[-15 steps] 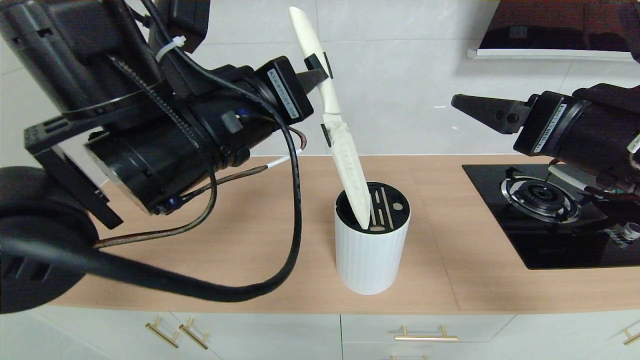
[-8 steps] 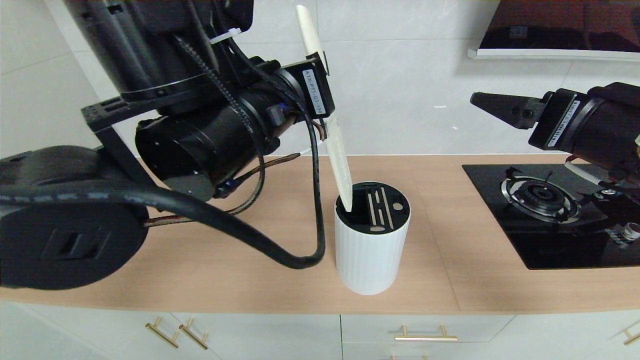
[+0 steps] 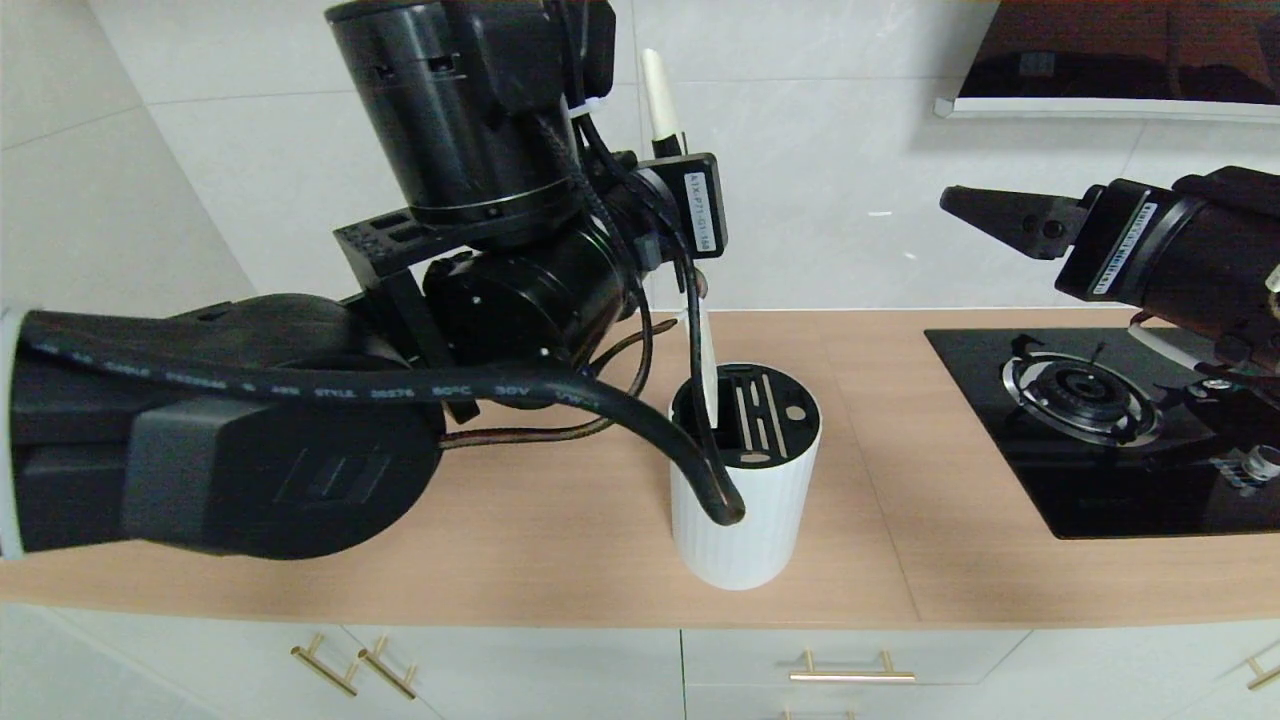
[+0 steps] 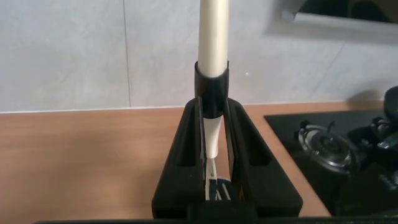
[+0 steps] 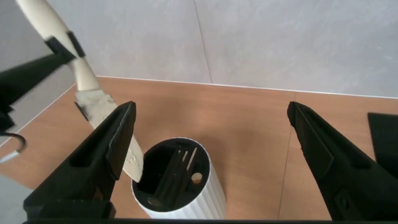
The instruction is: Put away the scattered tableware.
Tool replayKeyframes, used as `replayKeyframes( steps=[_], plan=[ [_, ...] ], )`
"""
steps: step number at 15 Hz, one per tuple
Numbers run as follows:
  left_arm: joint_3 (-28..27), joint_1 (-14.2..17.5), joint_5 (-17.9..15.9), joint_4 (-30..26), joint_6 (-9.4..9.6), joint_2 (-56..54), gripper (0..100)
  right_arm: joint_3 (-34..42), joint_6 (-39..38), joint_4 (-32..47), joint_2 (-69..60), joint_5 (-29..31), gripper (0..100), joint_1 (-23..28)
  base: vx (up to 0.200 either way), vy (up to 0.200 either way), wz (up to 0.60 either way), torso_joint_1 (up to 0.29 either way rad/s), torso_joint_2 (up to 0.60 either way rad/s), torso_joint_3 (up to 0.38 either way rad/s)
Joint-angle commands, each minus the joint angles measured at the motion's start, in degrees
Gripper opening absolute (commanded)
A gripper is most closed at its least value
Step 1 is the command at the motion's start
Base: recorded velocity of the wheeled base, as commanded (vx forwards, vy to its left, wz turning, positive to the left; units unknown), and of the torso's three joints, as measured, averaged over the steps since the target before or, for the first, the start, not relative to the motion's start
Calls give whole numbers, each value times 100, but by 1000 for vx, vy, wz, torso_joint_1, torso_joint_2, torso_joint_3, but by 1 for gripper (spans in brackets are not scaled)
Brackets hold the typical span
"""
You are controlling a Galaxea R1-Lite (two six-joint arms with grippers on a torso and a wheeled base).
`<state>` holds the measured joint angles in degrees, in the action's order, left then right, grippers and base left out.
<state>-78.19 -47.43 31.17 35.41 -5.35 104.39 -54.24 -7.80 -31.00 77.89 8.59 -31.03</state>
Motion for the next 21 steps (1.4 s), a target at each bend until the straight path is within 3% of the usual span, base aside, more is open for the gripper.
replayKeyframes(
  steps=[1,10,21],
  plan=[
    [-30,-20,56,-17,8,134,0,10,-2,-2,34,2,100,0,0,0,0,0,0,0],
    [-680,15,65,-35,175,732,0,27,-2,-11,60,2,100,0,0,0,0,0,0,0],
    [-487,-47,363,-35,175,917,0,36,-2,-11,130,2,100,0,0,0,0,0,0,0]
  ],
)
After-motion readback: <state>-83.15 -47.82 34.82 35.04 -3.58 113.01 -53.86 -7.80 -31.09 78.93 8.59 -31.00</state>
